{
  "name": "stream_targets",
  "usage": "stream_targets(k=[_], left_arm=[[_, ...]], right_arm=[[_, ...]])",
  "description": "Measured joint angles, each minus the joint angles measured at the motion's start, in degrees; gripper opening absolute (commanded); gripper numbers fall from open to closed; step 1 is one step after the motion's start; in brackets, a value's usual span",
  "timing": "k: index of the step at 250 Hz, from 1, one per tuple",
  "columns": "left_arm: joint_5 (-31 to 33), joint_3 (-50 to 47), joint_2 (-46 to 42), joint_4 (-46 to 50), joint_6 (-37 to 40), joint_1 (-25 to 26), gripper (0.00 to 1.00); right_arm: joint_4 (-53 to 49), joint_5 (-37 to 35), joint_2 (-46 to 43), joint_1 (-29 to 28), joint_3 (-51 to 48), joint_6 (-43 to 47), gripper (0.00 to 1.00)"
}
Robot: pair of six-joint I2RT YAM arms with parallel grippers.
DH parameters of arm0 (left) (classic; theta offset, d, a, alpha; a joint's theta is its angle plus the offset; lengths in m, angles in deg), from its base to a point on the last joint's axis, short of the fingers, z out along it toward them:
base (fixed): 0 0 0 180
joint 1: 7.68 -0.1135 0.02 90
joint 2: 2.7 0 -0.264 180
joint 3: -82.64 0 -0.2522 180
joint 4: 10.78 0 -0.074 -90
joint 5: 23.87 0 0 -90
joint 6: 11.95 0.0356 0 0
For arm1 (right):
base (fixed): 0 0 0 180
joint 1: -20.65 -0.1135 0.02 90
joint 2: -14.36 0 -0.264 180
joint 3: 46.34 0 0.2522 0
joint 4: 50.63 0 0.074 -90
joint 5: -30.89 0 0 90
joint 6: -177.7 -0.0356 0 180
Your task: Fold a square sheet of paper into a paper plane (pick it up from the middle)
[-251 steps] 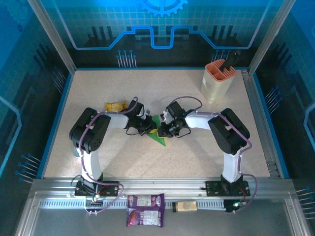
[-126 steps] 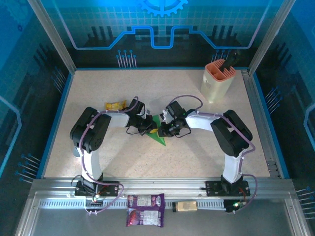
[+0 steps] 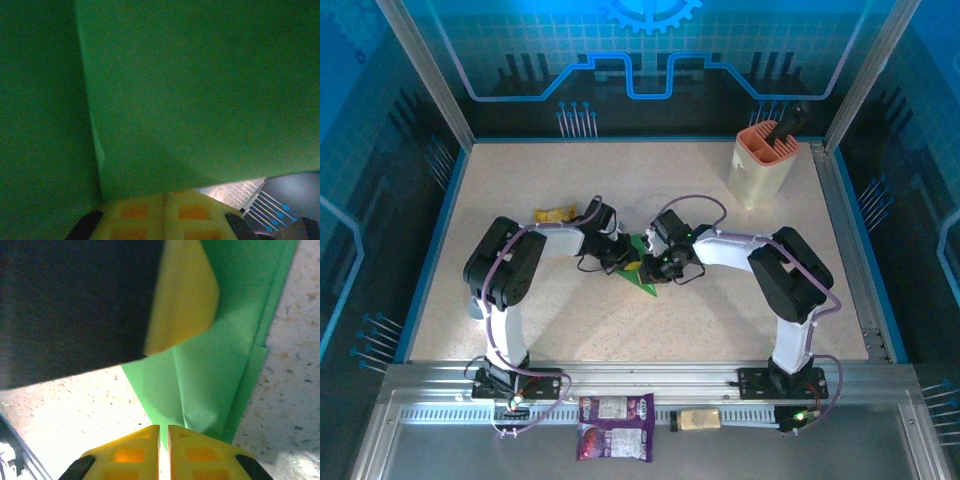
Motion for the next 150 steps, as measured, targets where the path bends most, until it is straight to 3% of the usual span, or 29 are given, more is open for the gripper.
stream_targets(k=[150], left_arm=[[0.2, 1.6, 0.5, 2.6, 0.0, 0.1, 0.05]], right_arm=[[-1.6, -2.6, 0.8, -0.1, 0.3, 0.0, 0.13]])
